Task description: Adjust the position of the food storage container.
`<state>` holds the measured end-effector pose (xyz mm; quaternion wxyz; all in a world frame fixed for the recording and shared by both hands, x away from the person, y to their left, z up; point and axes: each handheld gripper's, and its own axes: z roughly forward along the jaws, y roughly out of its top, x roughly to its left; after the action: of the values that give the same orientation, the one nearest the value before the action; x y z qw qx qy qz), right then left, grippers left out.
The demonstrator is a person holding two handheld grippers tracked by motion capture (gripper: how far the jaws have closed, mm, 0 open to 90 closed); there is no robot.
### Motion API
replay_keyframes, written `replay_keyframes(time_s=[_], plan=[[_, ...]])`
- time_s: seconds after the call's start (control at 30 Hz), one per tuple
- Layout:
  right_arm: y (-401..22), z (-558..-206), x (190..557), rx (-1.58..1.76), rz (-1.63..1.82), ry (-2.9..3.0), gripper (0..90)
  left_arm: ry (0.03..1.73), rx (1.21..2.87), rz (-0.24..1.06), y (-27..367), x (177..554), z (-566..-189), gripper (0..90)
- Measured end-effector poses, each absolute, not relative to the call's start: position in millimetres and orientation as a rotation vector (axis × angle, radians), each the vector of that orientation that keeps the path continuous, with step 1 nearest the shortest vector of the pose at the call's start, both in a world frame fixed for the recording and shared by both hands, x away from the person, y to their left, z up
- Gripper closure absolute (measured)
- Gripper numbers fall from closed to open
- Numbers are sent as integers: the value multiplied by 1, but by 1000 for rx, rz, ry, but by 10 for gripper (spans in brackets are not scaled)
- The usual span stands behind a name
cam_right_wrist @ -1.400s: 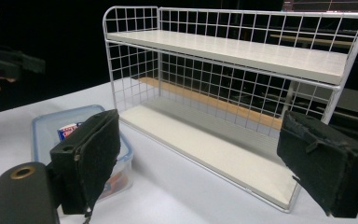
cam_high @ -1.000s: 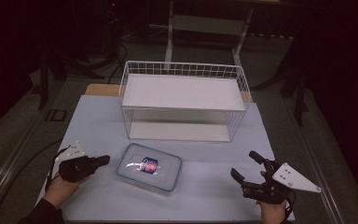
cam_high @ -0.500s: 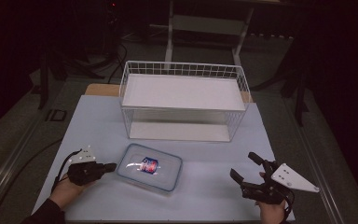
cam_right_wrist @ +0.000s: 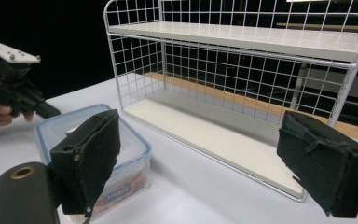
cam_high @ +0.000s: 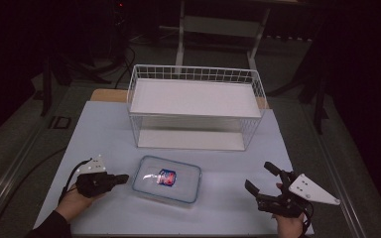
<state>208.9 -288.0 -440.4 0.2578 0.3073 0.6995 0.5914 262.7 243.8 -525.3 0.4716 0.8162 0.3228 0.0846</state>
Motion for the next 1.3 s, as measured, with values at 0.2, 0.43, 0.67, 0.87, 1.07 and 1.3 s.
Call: replay_keyframes(time_s=[0.2,0.43,0.67,0.87,1.07,1.3], plan=[[-287,-441,210,835,1605,1902,130,806,1991,195,239,275,-526,896],[-285,-443,210,836,1601,1918,130,776,2036,140,221,275,-528,896],[-286,-443,211,841,1601,1918,130,735,2049,85,206,271,-528,896],[-285,-444,212,848,1610,1931,132,723,2053,28,195,274,-535,896],[-285,-444,211,846,1605,1930,132,688,2070,12,180,272,-534,896],[-285,-444,211,845,1603,1929,132,639,2094,-19,159,273,-533,896]])
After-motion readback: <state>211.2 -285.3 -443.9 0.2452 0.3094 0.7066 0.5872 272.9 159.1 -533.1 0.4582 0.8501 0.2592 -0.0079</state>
